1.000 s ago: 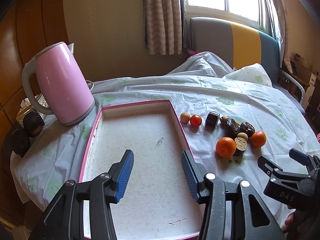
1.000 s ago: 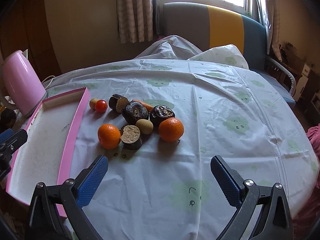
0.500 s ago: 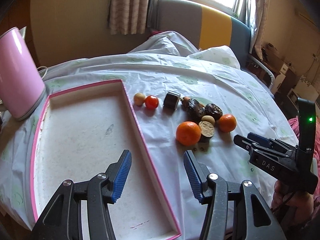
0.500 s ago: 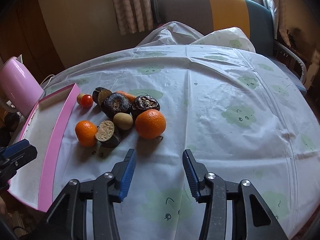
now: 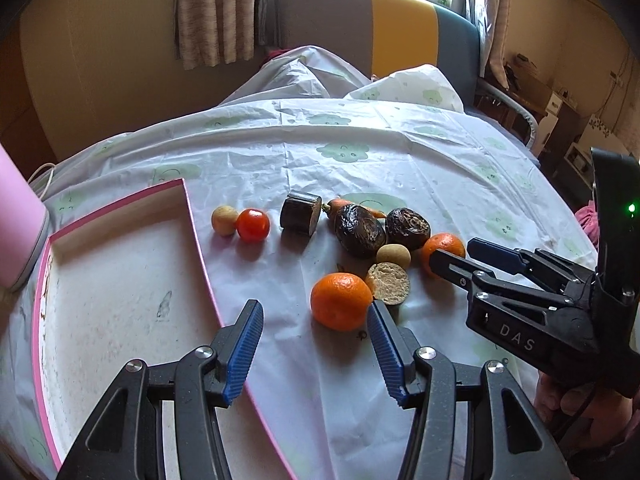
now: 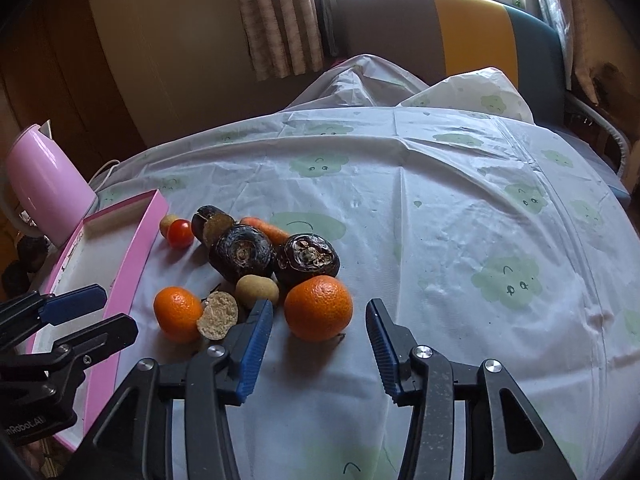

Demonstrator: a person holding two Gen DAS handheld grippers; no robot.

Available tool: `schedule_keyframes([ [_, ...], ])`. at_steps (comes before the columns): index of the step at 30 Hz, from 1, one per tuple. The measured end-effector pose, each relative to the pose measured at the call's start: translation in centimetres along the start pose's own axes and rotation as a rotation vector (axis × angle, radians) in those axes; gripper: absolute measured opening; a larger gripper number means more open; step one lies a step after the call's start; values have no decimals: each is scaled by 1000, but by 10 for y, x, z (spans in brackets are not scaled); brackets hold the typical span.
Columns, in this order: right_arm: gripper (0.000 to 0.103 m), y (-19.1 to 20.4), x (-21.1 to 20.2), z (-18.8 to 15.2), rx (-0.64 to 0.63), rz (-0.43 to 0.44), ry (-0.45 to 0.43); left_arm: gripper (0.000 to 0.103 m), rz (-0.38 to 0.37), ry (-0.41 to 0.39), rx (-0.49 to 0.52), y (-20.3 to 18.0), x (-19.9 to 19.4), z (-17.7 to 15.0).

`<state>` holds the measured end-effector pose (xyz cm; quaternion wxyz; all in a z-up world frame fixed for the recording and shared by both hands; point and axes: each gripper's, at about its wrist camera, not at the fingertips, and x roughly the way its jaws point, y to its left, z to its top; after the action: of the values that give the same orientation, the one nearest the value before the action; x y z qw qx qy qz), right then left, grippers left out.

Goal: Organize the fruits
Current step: 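Grasp a mandarin orange with the left gripper while the right gripper grasps another orange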

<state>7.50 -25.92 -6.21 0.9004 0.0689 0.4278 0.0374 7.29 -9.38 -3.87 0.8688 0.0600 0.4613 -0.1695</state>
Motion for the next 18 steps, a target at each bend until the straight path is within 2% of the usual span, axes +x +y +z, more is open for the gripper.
schedule_keyframes([
  [3,50,-1,8,1,-9,-2,19,55,-4,20,38,-5,10,2],
  [5,49,-1,13,1,-10,16,34,48,-20,36,50,-7,17,4],
  [6,39,-1,15,0,-14,19,40,46,-26,45,54,-8,21,4],
  [8,39,-1,15,-2,-24,21,31,38,-65,57,55,-9,27,6],
  [18,39,-7,15,-6,-11,64,16,38,-115,44,57,-6,33,12],
])
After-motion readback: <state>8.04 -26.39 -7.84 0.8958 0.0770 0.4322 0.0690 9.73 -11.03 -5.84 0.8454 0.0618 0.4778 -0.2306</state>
